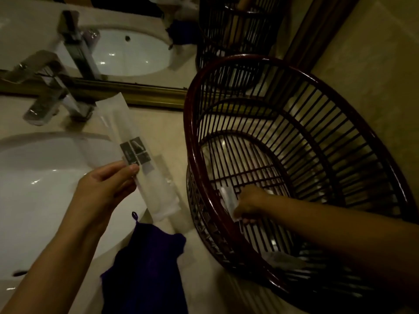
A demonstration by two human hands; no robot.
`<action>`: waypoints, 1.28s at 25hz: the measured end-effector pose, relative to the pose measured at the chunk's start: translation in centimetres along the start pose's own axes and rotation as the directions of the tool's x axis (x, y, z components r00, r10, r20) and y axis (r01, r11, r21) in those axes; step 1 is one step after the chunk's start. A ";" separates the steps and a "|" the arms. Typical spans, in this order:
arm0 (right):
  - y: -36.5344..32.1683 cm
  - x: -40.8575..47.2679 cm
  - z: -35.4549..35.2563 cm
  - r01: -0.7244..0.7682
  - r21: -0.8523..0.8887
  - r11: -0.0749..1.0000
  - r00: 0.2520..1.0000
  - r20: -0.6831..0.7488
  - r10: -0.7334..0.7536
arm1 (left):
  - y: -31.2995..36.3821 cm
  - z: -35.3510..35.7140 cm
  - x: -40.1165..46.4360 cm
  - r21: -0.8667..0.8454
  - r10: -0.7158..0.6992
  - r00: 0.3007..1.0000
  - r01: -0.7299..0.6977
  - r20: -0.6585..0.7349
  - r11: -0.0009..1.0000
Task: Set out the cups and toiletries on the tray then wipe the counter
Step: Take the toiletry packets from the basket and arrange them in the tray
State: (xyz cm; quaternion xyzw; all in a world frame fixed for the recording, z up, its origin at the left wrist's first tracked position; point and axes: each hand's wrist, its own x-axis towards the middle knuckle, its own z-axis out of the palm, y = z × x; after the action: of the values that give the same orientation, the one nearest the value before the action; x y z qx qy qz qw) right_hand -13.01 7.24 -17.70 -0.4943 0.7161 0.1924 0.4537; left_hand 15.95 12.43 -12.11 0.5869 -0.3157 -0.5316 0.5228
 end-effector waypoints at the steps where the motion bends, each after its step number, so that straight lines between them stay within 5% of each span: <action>1: -0.1 -0.2 -0.5 0.005 0.031 1.000 1.000 -0.010 -0.005 | -0.1 0.0 0.1 -0.004 -0.003 1.000 0.003 0.002 1.000; 7: -2.2 -5.2 -6.9 0.352 0.415 0.839 0.933 -0.229 -0.278 | 0.7 0.7 0.5 -0.007 -0.026 1.000 0.026 0.017 1.000; 12: -7.0 -16.4 -12.7 0.702 0.588 0.402 0.702 -0.476 -0.530 | 2.9 1.7 -0.7 -0.013 -0.013 0.994 0.015 0.108 1.000; 16: -12.3 -20.8 -8.3 0.836 0.281 0.472 0.549 -0.393 -0.738 | 4.4 2.0 -2.4 -0.062 0.010 0.987 0.000 0.163 0.998; 25: -16.1 -18.9 -2.5 0.834 0.092 0.545 0.527 -0.428 -0.734 | 6.3 -0.2 -5.2 -0.214 0.043 0.976 0.004 0.215 0.977; 32: -14.8 -18.9 -4.0 0.836 0.017 0.549 0.509 -0.401 -0.762 | 5.1 0.8 -5.3 -0.134 0.077 0.995 -0.067 0.070 0.989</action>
State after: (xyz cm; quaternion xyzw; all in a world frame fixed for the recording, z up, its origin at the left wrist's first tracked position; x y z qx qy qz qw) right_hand 0.08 7.90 2.78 -0.7444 0.4886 -0.2063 0.4058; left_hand 14.87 15.82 -5.59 0.5192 -0.3203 -0.5535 0.5670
